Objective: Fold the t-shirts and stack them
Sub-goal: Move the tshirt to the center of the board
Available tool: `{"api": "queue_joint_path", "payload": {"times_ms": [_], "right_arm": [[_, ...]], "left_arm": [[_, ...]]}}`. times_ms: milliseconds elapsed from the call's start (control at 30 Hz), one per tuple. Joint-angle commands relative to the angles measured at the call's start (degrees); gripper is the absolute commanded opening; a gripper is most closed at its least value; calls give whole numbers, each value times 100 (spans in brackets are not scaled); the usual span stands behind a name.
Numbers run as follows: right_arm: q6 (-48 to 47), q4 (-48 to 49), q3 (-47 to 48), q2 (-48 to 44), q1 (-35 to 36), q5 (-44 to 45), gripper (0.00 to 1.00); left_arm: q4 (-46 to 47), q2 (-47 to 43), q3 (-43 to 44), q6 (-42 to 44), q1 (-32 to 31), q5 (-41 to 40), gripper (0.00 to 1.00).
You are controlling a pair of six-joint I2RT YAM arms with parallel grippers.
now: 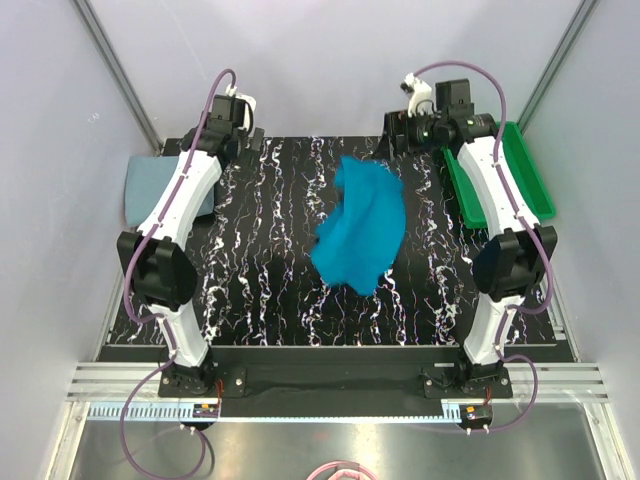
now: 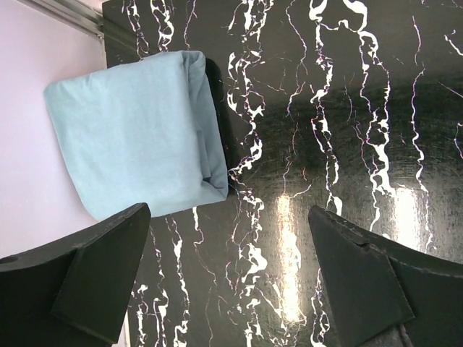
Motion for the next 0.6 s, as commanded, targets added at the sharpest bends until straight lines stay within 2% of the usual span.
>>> {"api": "queue_joint_path", "payload": {"times_ms": [0, 133, 200, 300, 333, 400, 467, 500, 567], "right_arm": [[-63, 38, -318, -224, -35, 133, 92], [-141, 160, -424, -303, 44, 431, 95], [-387, 109, -328, -260, 132, 231, 96], [-1053, -688, 146, 99, 465, -515, 95], [-1578, -1370, 400, 214, 597, -404, 94], [-2177, -1954, 350, 390, 966, -210, 90], [-2940, -1958, -237, 278, 1194, 115, 85], [-3058, -1496, -988, -45, 1230, 185, 82], [-3515, -949, -1800, -581, 1301, 283, 81]], "left_arm": [[135, -143, 98, -56, 11, 111, 99], [118, -195, -43, -83, 11, 128, 99], [100, -204, -78, -100, 11, 111, 99], [39, -248, -95, -144, 20, 233, 99], [4, -257, -78, -162, 20, 278, 99], [-66, -327, -113, -188, 12, 453, 99], [-58, -380, -235, -145, 11, 463, 99], [-23, -424, -271, -118, 11, 341, 99], [38, -459, -376, -22, 11, 182, 99]]}}
